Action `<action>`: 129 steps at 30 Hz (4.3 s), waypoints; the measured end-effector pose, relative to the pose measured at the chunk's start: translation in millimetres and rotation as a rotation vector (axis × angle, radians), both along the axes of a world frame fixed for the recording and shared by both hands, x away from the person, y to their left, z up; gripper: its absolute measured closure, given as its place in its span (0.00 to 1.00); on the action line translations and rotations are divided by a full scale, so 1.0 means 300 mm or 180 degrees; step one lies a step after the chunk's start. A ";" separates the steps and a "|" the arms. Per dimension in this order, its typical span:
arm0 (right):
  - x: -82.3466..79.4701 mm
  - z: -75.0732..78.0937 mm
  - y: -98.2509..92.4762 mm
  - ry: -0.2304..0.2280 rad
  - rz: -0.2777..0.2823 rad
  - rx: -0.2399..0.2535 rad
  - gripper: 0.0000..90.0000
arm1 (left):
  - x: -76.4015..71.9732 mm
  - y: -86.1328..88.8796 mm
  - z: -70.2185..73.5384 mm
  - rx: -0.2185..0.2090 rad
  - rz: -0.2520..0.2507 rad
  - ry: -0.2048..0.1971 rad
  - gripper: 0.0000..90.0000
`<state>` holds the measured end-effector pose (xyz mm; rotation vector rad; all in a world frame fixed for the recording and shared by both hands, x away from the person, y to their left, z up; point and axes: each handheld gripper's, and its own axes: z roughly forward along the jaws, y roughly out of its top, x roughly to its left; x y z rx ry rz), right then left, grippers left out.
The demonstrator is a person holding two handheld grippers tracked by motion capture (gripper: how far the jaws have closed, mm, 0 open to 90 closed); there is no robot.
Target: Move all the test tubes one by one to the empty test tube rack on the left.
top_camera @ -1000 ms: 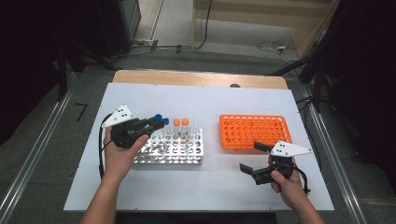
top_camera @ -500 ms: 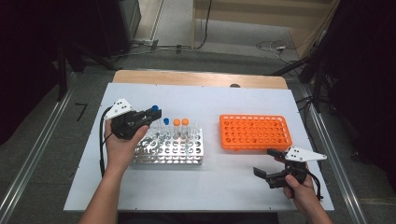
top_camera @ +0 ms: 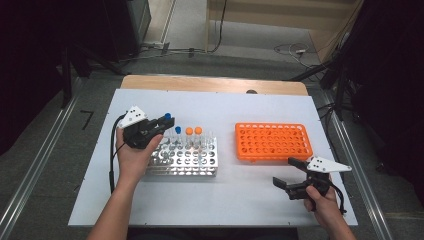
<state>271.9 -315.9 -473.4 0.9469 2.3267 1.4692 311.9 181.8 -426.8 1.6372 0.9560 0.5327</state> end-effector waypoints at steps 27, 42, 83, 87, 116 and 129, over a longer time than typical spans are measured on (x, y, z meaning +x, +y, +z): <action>0.015 -0.014 0.008 -0.0002 0.0011 -0.0042 0.00 | -0.005 -0.012 -0.037 0.0261 -0.0061 0.0297 0.85; 0.017 -0.017 0.009 0.0014 0.0004 -0.0060 0.00 | 0.001 -0.010 -0.045 0.0312 -0.0122 0.0478 0.83; 0.019 -0.016 0.013 0.0002 0.0014 -0.0091 0.00 | -0.079 0.036 -0.029 0.0108 -0.0218 0.0446 0.00; 0.020 -0.015 0.014 -0.0011 0.0023 -0.0088 0.00 | -0.113 0.046 -0.028 0.0075 -0.0189 0.0397 0.00; 0.032 -0.015 -0.004 -0.0034 -0.0034 -0.0085 0.00 | -0.376 0.168 -0.136 0.0033 0.0008 0.0252 0.00; 0.036 -0.016 -0.003 -0.0025 -0.0032 -0.0091 0.00 | -0.369 0.166 -0.146 0.0042 -0.0033 0.0298 0.00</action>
